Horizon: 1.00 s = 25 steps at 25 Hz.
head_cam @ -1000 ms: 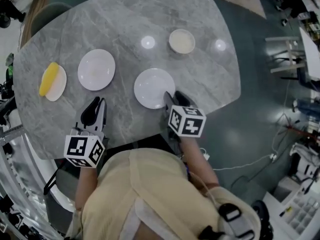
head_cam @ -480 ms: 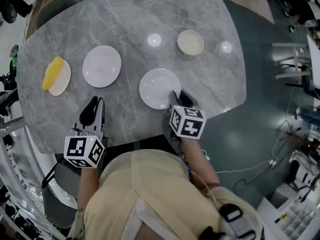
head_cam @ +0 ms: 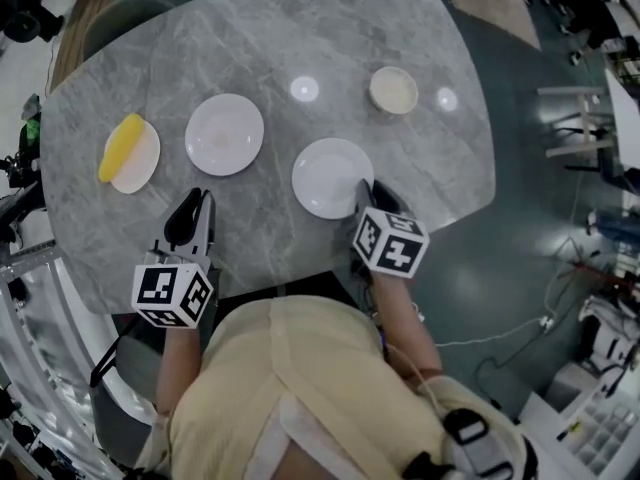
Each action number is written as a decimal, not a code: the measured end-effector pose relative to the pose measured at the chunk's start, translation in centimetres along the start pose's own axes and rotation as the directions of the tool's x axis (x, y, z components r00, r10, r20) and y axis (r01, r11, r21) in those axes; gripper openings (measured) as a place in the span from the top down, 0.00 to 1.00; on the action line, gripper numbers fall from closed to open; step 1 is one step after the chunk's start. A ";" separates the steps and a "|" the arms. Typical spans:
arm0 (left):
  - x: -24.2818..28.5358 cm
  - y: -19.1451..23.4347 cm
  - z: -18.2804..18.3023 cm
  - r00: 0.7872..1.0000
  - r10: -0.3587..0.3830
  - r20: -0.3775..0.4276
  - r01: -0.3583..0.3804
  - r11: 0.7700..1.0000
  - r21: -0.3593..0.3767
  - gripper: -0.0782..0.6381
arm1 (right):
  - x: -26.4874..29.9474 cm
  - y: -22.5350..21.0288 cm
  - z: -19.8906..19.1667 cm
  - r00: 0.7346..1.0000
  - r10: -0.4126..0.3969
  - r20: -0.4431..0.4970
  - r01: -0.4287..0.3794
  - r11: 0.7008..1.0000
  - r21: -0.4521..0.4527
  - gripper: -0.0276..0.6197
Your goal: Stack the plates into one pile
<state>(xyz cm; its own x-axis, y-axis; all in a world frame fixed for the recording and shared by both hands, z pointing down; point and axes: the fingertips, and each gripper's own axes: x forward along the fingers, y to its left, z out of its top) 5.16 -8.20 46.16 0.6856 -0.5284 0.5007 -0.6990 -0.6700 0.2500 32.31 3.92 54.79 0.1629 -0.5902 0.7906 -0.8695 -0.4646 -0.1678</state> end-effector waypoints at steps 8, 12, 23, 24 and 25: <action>-1.2 2.1 1.6 0.998 -0.036 0.045 0.036 0.999 0.001 0.81 | -2.1 3.3 0.9 0.997 0.015 0.075 -0.016 1.000 0.020 0.88; -2.0 2.0 2.1 0.996 -0.054 0.067 0.054 0.999 0.001 0.81 | -3.4 4.3 1.4 0.993 0.045 0.113 -0.051 0.998 0.046 0.90; -3.6 3.4 2.2 0.994 -0.028 0.103 0.031 0.999 -0.027 0.81 | -6.7 9.1 3.8 0.954 0.219 0.206 -0.237 0.969 0.067 0.94; -3.9 3.7 2.2 0.994 -0.025 0.108 0.028 0.999 -0.029 0.81 | -6.8 9.7 4.1 0.949 0.232 0.215 -0.249 0.967 0.056 0.94; -4.1 4.1 2.2 0.993 -0.021 0.113 0.025 0.999 -0.032 0.81 | -6.8 10.4 4.3 0.944 0.241 0.225 -0.256 0.966 0.039 0.94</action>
<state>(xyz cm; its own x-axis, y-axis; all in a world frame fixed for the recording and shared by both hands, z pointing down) -0.08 -9.91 43.35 0.7189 -0.5695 0.3986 -0.6877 -0.6662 0.2885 24.14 0.29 45.12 0.0487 -0.8179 0.5733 -0.8632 -0.3233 -0.3878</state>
